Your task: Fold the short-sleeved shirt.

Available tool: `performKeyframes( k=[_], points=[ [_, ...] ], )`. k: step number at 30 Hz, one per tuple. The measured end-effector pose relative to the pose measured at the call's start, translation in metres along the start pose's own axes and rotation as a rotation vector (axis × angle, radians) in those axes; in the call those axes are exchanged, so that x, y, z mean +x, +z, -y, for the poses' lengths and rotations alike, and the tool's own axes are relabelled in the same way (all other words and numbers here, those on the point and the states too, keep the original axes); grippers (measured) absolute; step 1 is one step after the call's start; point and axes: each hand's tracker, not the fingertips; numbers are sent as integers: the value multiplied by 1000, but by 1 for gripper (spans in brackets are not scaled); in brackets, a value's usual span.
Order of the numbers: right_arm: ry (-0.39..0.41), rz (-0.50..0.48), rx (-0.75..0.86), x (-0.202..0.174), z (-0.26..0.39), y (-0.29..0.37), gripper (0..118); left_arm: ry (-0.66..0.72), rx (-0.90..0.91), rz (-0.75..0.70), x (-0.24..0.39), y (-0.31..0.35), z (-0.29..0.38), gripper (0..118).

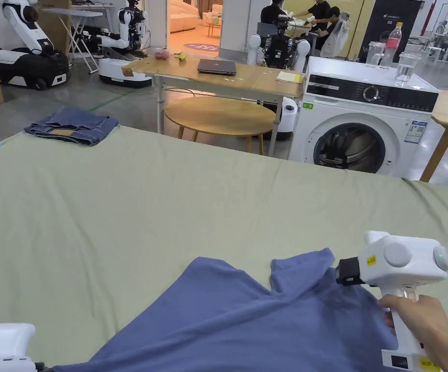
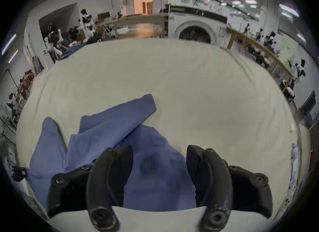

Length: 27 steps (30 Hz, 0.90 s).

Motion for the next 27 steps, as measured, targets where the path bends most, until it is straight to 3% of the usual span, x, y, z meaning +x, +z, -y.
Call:
performKeyframes(
  k=[2, 4, 8, 10, 12, 15, 17, 19, 22, 27],
  points=[
    [-11, -13, -40, 1, -1, -16, 67, 2, -4, -1, 0, -1, 0, 0],
    [48, 22, -93, -1, 1, -30, 67, 8, -12, 0, -1, -2, 0, 0],
    [54, 21, -53, -6, 0, -27, 62, 1, -18, -3, 0, -2, 2, 0],
    [81, 3, -50, -12, 1, -29, 38, -3, -15, -7, 1, -1, 3, 0],
    [125, -13, -37, -24, 1, -29, 3, -2, -7, -12, 3, 1, 4, 0],
    [224, 57, -16, -41, 5, -22, 2, -14, 9, -19, 6, 4, 6, 0],
    [112, 15, 112, -38, 6, 2, 2, -21, 25, -12, 5, 9, 5, 0],
    [50, 16, 197, -35, 4, 29, 1, -18, 64, -2, 2, 15, 4, 0],
    [91, 47, 279, -32, 4, 73, 1, 10, 135, 46, -3, 29, -5, 0],
    [76, 93, 420, -22, 2, 150, 1, -26, 279, 68, 1, 65, -41, 0]
  ],
)
